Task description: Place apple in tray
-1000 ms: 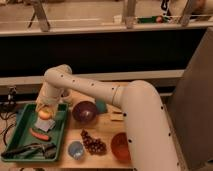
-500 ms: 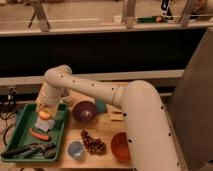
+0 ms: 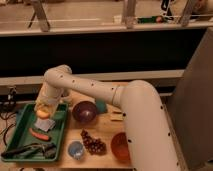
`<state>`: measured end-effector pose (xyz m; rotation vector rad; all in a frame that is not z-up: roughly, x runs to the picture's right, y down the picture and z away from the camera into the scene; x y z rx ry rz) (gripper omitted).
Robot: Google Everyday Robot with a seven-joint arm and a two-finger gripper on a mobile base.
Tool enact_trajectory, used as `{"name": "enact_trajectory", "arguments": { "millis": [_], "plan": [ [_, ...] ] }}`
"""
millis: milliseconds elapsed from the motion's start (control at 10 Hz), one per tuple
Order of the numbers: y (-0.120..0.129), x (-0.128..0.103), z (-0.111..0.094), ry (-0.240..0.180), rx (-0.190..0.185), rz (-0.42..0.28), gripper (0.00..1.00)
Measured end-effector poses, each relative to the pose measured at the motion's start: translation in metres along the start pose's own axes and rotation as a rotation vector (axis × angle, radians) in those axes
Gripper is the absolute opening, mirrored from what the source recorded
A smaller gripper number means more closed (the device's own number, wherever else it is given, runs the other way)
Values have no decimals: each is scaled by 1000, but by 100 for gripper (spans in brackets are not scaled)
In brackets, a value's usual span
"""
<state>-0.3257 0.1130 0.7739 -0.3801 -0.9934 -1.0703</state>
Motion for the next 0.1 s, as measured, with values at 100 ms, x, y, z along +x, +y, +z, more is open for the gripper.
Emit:
{"name": "enact_trajectory", "arguments": {
  "millis": [100],
  "plan": [
    [0,1,0,1,-1,2,80]
  ]
}}
